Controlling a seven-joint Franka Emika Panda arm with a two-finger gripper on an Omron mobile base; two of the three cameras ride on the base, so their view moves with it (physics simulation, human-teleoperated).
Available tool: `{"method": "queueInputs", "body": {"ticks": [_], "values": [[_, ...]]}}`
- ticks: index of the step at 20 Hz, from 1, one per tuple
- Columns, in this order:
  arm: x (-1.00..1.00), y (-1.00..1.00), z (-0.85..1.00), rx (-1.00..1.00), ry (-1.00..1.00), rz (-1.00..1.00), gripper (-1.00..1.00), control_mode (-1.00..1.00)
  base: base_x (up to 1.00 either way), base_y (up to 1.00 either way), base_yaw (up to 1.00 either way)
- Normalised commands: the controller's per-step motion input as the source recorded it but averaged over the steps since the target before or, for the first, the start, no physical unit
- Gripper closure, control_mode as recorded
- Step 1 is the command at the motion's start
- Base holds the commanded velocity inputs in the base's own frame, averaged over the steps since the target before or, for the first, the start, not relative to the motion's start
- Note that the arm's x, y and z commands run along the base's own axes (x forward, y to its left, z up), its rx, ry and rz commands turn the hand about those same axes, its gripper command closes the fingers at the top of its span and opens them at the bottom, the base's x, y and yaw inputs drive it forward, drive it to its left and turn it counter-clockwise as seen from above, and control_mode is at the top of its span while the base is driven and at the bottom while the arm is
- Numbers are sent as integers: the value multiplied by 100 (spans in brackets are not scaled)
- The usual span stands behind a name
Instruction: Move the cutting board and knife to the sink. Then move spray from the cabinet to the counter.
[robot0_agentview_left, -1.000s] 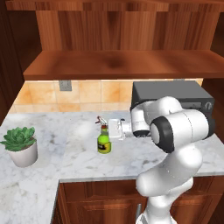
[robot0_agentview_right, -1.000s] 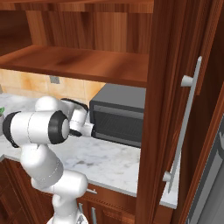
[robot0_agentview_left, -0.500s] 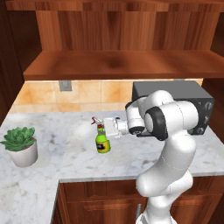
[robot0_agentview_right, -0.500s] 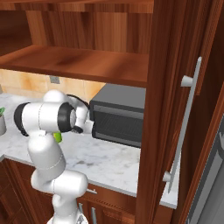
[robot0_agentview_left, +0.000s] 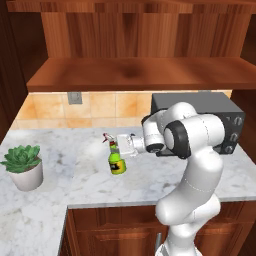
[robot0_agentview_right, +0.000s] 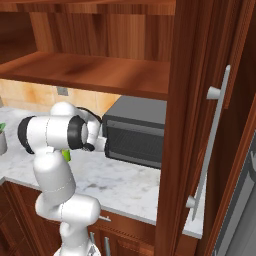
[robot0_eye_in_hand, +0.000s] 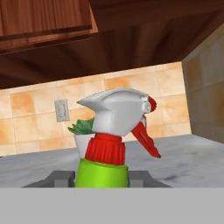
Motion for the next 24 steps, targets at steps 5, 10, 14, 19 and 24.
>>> {"method": "queueInputs", "body": {"ticks": [5,10,14,19,24], "values": [[-24,-1,-4,0,-7,0,-100,-100,0,0,0],[-45,-15,0,0,-12,0,-100,-100,0,0,0],[-29,-16,0,0,-10,0,-100,-100,0,0,0],[-1,-20,1,0,-6,0,-100,-100,0,0,0],[0,-28,5,0,-2,-1,-100,-100,0,0,0]]}}
